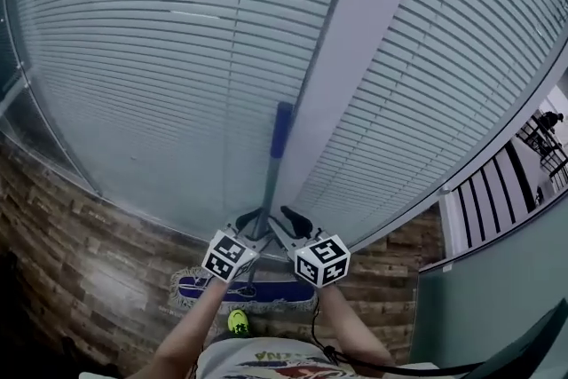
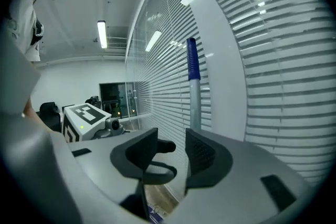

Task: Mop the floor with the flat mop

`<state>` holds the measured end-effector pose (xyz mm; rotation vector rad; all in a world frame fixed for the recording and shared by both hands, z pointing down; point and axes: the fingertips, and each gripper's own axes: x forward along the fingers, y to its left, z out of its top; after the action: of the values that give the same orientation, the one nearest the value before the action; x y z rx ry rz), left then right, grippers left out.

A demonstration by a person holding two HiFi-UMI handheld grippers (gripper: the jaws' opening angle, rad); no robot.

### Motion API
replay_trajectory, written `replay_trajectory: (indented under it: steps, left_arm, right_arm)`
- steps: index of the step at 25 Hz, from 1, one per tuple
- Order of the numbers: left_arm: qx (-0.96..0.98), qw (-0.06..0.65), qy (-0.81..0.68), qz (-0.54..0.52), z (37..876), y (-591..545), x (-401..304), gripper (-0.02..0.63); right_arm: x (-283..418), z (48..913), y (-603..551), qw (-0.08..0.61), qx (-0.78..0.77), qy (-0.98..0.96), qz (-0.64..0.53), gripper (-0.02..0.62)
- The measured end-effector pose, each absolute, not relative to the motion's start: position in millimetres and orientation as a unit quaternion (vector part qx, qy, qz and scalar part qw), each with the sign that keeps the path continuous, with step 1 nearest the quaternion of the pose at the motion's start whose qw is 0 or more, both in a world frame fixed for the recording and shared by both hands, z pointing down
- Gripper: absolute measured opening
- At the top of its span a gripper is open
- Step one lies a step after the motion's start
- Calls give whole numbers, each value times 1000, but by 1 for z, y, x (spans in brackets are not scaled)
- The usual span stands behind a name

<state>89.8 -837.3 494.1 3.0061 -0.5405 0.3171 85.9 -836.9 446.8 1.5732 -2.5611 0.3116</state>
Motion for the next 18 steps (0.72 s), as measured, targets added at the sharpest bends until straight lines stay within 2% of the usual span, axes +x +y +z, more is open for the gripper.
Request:
replay_trajectory:
  steps: [15, 16, 18]
  left_arm:
    - [977, 29, -184, 100, 521, -930, 117, 229]
    - [978, 24, -181, 105, 522, -929, 123, 210]
    - [978, 19, -174, 112, 524, -933, 135, 128]
  right_arm:
    - [100, 437, -950, 80, 527, -843, 76, 160]
    - [101, 436, -950, 84, 517, -848, 74, 161]
    - [102, 431, -957, 82, 504, -857, 67, 160]
